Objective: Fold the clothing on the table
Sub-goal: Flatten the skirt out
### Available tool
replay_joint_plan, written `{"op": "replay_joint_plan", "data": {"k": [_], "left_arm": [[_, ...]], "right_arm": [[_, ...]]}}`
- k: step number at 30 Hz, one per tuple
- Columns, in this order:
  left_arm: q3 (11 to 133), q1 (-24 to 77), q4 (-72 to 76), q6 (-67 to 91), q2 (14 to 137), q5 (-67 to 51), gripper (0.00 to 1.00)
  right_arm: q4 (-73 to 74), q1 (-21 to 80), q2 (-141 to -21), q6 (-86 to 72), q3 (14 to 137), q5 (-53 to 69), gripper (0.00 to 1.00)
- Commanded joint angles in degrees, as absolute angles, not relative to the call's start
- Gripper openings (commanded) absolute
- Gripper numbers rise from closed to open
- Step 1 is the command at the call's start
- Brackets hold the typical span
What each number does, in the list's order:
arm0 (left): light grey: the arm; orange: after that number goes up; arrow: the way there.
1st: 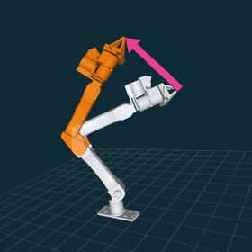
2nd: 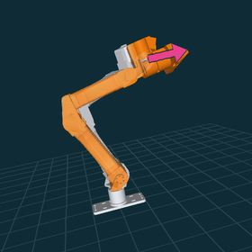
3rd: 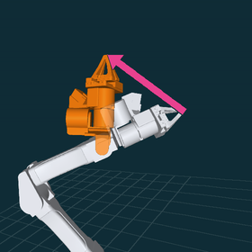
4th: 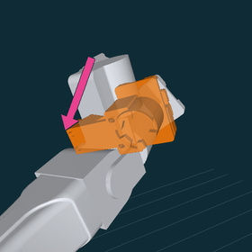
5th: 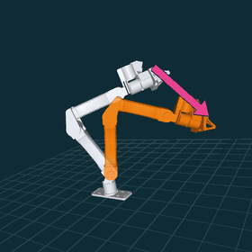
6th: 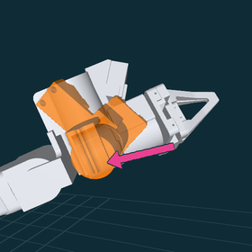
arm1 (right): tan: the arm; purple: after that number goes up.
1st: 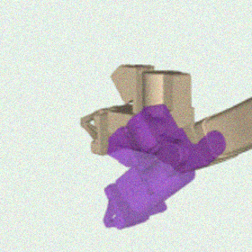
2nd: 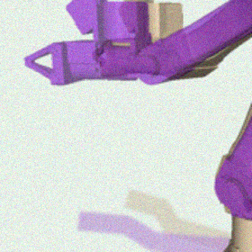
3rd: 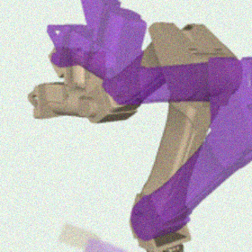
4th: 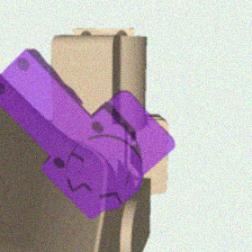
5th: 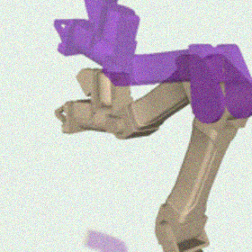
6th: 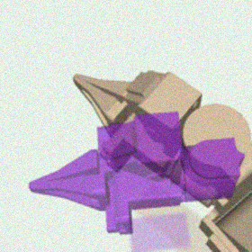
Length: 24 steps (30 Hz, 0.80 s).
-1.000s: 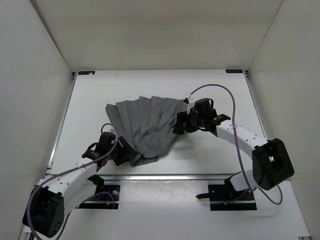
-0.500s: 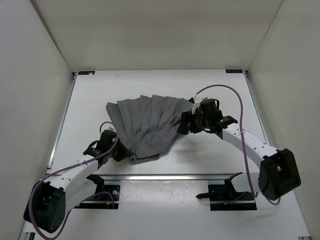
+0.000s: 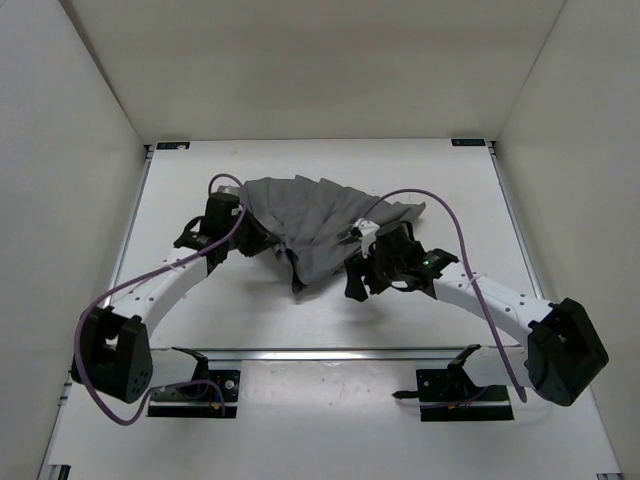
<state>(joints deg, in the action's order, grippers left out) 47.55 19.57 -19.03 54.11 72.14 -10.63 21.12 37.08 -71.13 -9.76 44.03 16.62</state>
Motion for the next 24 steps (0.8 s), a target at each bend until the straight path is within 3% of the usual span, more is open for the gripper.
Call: {"op": "replay_joint_plan", "data": {"k": [1,6,11,18,24], "left_arm": [[51.58,18.72,-16.36,56.77,73.74,-12.92,0.0],[60.02,17.4,-16.78,57.75,77.77,-13.97,0.0],[67.75,17.66,-17.14,57.66,79.8,-14.07,0.0],[64.96,17.75,-17.05,58.18,77.61,-15.55,0.0],[62.76,16.88,-18.01,57.39,76.03,-15.73,0.0]], "right_arm": [[14.7,41.03,-72.59,-8.25,47.19,12.84,0.62],[5.99,40.87,-78.12,-11.86,51.76,14.41,0.76],[5.53,42.54,-88.75,-9.85,60.98,12.58,0.78],[3.52,39.9,-96.41,-11.95,69.07,8.71,0.79],[2.82,38.24,-96.42,-11.77,70.14,5.28,0.6]]}}
